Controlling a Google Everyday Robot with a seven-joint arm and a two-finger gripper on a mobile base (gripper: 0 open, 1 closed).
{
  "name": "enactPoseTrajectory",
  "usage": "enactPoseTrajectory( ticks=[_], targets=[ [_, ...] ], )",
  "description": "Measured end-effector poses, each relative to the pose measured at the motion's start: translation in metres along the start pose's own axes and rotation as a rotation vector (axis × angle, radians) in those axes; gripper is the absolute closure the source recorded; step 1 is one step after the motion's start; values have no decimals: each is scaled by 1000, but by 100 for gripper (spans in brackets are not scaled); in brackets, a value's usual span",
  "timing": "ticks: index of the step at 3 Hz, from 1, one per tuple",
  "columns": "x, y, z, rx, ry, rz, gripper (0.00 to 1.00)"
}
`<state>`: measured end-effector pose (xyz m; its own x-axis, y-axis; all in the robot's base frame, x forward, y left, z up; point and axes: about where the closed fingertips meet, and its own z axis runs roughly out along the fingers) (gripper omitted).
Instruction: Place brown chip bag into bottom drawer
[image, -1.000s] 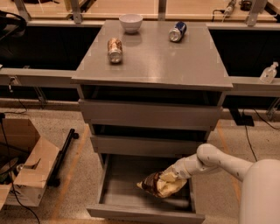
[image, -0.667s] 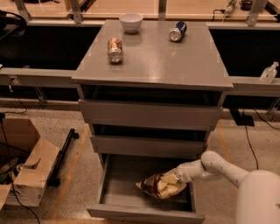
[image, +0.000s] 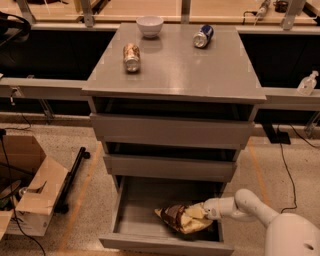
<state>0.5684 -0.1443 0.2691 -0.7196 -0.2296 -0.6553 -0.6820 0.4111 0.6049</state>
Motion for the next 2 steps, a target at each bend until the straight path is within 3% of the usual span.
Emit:
enactPoseTrajectory(
  ticks=[1, 2],
  targets=[
    [4, 0, 2, -12, -51, 16, 59],
    [-17, 21, 6, -36, -75, -60, 36]
  ],
)
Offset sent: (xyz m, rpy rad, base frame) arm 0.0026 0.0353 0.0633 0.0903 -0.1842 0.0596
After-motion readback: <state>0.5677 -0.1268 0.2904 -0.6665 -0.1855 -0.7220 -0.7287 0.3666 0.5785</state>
